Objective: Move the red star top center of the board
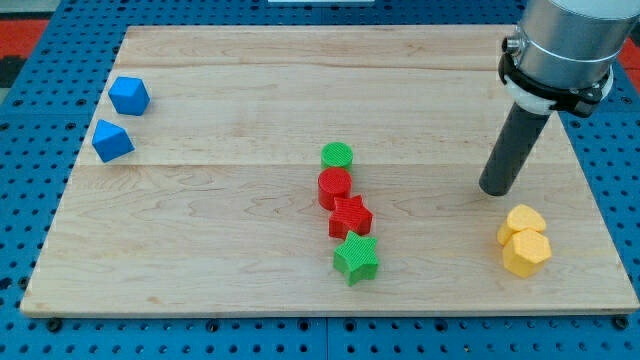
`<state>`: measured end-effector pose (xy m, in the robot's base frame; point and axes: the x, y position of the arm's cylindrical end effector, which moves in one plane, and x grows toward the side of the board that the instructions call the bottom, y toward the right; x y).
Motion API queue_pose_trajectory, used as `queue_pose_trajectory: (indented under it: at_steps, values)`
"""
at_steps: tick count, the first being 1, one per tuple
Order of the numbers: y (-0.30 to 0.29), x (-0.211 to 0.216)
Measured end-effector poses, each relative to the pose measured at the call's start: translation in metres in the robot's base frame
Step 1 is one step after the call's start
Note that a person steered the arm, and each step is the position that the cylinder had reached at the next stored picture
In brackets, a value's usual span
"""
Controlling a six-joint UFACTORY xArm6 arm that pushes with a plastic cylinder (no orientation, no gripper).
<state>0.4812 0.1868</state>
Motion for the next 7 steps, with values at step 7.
queue_pose_trajectory:
  at_steps: [7]
  values:
    - [-0.365, -0.006]
